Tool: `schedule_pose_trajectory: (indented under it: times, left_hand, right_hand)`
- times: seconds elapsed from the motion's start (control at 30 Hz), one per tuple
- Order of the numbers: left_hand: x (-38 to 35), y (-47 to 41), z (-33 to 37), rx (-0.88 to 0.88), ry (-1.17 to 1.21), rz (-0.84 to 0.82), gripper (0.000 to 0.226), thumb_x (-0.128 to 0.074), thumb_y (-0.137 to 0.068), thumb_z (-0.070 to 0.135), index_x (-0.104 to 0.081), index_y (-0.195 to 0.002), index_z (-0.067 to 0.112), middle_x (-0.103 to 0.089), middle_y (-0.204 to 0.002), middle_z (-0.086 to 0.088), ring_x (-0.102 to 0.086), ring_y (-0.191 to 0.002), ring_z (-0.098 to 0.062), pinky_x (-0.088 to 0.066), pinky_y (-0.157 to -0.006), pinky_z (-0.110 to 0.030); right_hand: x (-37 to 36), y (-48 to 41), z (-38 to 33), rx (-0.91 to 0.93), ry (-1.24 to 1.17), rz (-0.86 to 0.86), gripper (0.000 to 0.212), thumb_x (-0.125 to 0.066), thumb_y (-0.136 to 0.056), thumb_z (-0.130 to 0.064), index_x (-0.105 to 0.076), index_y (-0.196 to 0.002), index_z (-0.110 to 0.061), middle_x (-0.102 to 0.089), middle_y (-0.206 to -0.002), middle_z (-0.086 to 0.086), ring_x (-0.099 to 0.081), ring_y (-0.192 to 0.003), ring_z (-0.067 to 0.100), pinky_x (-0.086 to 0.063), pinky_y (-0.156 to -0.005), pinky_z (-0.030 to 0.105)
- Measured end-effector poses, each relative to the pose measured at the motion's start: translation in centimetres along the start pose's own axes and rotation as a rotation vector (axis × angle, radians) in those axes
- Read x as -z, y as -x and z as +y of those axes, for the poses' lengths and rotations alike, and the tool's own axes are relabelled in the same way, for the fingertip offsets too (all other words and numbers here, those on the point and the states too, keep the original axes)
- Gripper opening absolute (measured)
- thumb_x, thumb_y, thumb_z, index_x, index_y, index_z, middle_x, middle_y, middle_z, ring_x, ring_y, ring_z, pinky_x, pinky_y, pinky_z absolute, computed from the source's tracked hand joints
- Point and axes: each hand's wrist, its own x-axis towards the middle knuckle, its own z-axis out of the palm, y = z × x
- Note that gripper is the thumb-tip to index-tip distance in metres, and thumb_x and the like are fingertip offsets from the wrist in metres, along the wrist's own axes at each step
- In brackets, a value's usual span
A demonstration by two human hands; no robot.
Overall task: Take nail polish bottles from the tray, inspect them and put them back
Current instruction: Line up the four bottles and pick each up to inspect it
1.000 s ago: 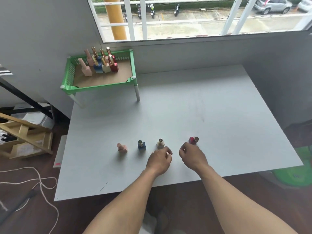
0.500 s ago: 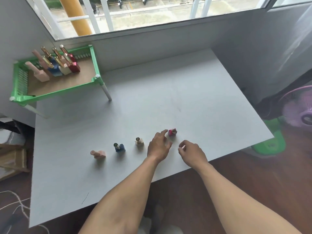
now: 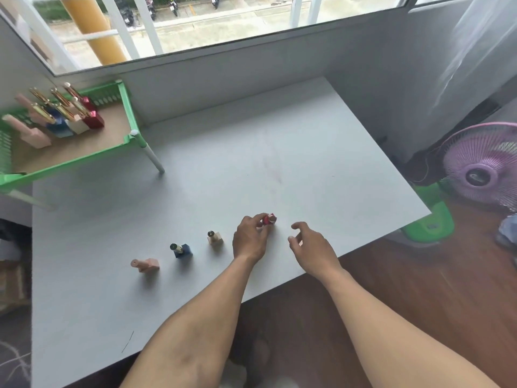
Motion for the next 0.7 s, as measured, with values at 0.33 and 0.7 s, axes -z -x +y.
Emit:
schedule_pose_trajectory:
  times: [0.33, 0.7]
  left_hand:
    - [3.3, 1.2, 2.9, -0.112, -0.069, 0.063, 0.016, -0.054, -0.092, 0.047, -0.066, -0.102, 0.044, -0.064, -0.097, 0.013, -0.061, -0.078, -0.014, -0.044, -0.068, -0.029]
    - [6.5, 2.3, 4.5, -0.19, -0.111, 0.127, 0.02, -0.062, -0.088, 0.036, -0.066, -0.107, 0.042, -0.06, -0.098, 0.013, -0.061, -0.078, -0.013, -0.048, -0.072, -0.029]
  right_hand:
    - [3.3, 0.1, -4.1, 0.3, 0.114, 0.119, 0.051, -0.047, -0.098, -0.043, -0.03, -0.144, -0.029, -0.057, -0.121, -0.004, -0.064, -0.083, 0.024, -0.051, -0.076, 0.037]
    - [5.1, 0.5, -7.1, 0.408, 0.137, 0.192, 0.024, -0.05, -0.099, -0.026, -0.057, -0.121, -0.02, -0.062, -0.118, -0.006, -0.066, -0.094, 0.023, -0.051, -0.078, 0.038]
